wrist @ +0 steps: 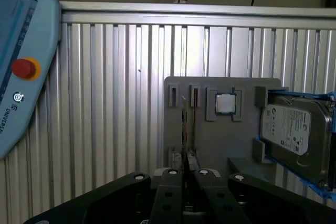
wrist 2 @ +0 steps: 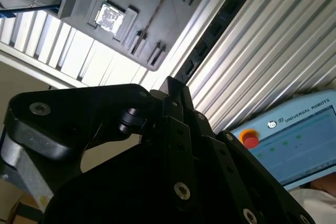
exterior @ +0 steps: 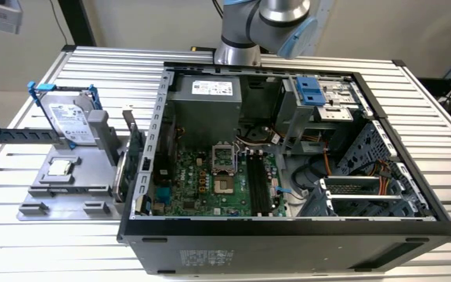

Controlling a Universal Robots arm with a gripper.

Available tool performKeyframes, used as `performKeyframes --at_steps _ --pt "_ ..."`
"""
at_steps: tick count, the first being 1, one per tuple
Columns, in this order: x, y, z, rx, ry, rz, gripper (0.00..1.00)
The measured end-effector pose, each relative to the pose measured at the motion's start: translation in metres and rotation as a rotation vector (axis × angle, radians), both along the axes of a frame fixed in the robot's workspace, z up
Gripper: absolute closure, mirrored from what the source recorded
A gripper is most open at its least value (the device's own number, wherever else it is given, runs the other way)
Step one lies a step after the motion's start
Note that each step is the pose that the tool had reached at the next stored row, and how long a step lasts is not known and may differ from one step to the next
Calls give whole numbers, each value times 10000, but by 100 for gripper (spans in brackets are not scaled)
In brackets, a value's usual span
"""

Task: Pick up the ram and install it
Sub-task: 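Pick up the ram and move it above insertion slot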

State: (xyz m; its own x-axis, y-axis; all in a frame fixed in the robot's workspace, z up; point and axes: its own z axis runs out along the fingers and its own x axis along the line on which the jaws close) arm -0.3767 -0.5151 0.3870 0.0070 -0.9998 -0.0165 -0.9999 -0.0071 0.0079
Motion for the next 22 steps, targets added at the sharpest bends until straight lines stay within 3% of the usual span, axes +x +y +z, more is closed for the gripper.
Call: performKeyframes --at_steps 9,22 --pt "170 -1 0 -1 1 0 100" --pt "557 -1 -1 0 -1 1 100"
